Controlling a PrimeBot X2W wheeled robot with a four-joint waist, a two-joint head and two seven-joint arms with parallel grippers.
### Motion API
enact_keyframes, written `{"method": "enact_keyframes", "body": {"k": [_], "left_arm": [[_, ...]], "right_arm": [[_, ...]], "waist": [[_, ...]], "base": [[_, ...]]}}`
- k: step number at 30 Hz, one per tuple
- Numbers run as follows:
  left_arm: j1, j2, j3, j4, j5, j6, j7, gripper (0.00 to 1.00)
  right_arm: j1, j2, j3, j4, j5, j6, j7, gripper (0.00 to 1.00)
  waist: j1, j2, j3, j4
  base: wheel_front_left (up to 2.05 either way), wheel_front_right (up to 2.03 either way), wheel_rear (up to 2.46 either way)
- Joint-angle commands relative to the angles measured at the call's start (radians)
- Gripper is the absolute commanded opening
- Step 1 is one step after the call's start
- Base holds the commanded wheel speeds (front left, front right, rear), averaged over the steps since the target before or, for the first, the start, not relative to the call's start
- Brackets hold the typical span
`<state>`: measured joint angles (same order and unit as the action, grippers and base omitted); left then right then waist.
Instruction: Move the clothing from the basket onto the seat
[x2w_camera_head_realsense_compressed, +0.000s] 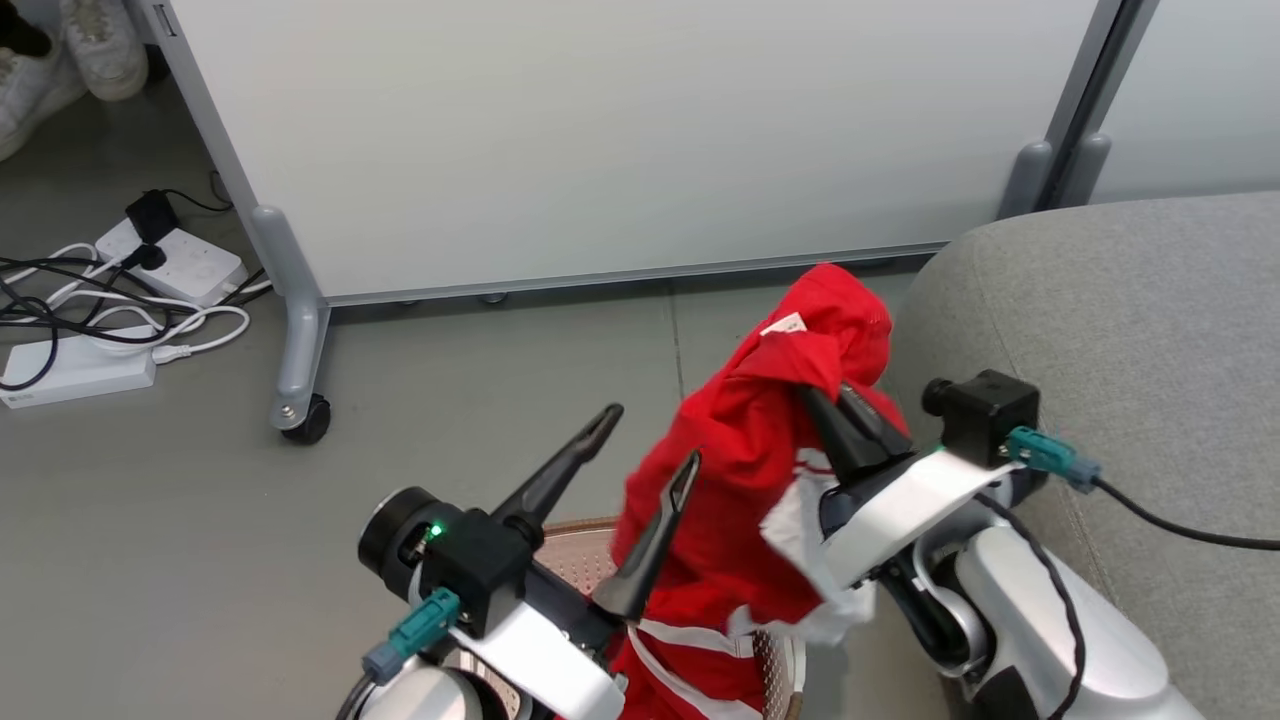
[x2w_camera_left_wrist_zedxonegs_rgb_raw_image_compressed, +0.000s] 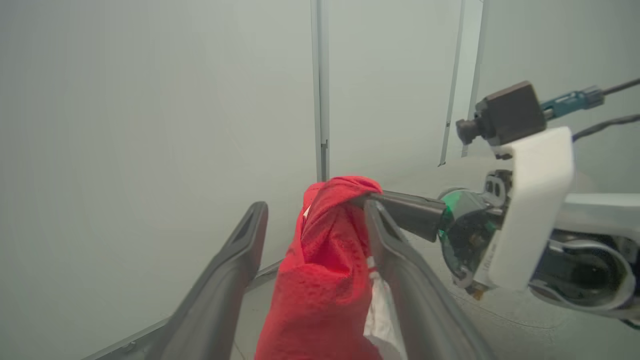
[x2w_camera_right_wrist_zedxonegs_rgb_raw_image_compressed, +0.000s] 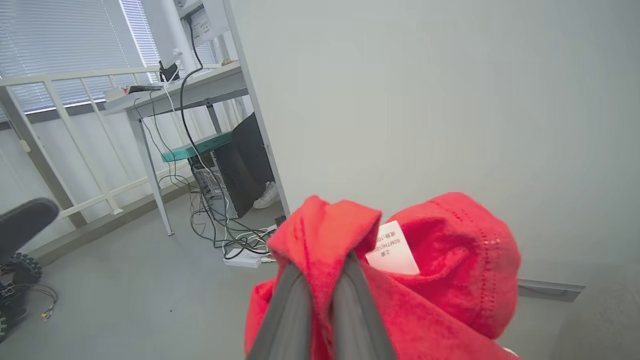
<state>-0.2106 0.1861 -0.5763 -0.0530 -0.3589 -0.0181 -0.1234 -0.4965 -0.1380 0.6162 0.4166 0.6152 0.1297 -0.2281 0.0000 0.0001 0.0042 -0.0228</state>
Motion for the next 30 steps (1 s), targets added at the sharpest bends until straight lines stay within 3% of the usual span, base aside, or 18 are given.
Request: {"method": "enact_keyframes", "body": {"k": [1,10,16,23,30], "left_arm": [[0.007,0.008,-0.004,0.004,0.007,-0.008,0.004,1.00],[0.045,0.033,-0.099,0.037,0.012,-0.058,0.040,1.00],[0.059,0.047,-0.127,0.041,0.011,-0.068,0.051,1.00],[0.058,0.068,-0.133,0.019,0.013,-0.060,0.060,1.00],[0.056,0.078,-0.150,0.002,0.009,-0.062,0.076,1.00]], "right_arm": [[0.005,-0.009,-0.012,0.002,-0.009,0.002,0.000,0.00],[0.065,-0.032,-0.110,-0.012,-0.063,0.002,0.030,0.00],[0.092,-0.029,-0.140,-0.041,-0.085,0.002,0.051,0.00],[0.107,-0.017,-0.180,-0.080,-0.114,0.002,0.073,0.00],[0.114,-0.009,-0.211,-0.107,-0.132,0.002,0.079,0.00]], "waist": [[0.0000,-0.0001,0.001,-0.006],[0.0000,-0.0001,0.005,-0.051],[0.0000,-0.0001,0.008,-0.088],[0.0000,-0.0001,0.032,-0.182],[0.0000,-0.0001,0.056,-0.319]], "base": [[0.00,0.00,0.00],[0.00,0.00,0.00],[0.00,0.00,0.00],[0.00,0.00,0.00],[0.00,0.00,0.00]]}}
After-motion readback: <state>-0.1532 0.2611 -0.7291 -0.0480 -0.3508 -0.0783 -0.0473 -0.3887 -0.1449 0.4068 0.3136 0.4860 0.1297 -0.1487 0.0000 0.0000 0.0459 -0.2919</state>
